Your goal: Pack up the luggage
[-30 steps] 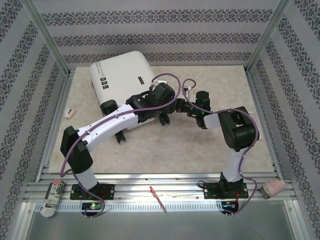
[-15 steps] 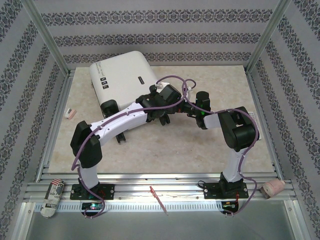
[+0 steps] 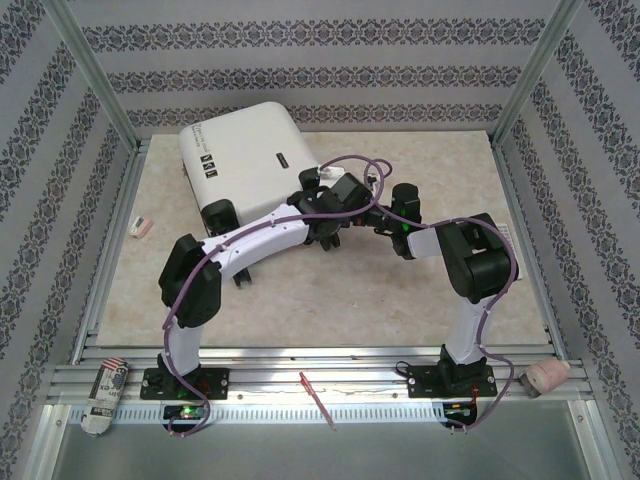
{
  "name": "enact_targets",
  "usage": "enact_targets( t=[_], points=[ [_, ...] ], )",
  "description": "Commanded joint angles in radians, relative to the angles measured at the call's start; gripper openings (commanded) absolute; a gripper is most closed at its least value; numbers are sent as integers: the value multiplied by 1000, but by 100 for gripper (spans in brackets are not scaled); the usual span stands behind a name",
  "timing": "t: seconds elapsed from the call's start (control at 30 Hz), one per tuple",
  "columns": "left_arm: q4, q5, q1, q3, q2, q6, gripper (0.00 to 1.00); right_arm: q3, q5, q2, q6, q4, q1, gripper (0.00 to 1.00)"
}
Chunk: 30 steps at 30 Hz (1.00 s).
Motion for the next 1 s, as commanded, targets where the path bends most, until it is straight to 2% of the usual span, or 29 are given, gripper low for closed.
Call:
enact_targets(
  t=[0.0,0.2,0.47,0.63,0.97],
  points=[
    [19,-55,4,13,-9,7,51,-6,-65,-17,-12,83,20,0],
    [37,-70,2,-35,-49,26,37,-9,-73,-13,-10,96,20,0],
    [80,-46,-1,-81,-86,81,26,-37,-70,-38,-18,95,22,0],
    [219,1,-47,-167,-144,185,25,-72,-64,-69,-21,89,27,0],
    [253,49,-127,-314,-281,244,23,-115,8,-129,-63,29,55,0]
  ],
)
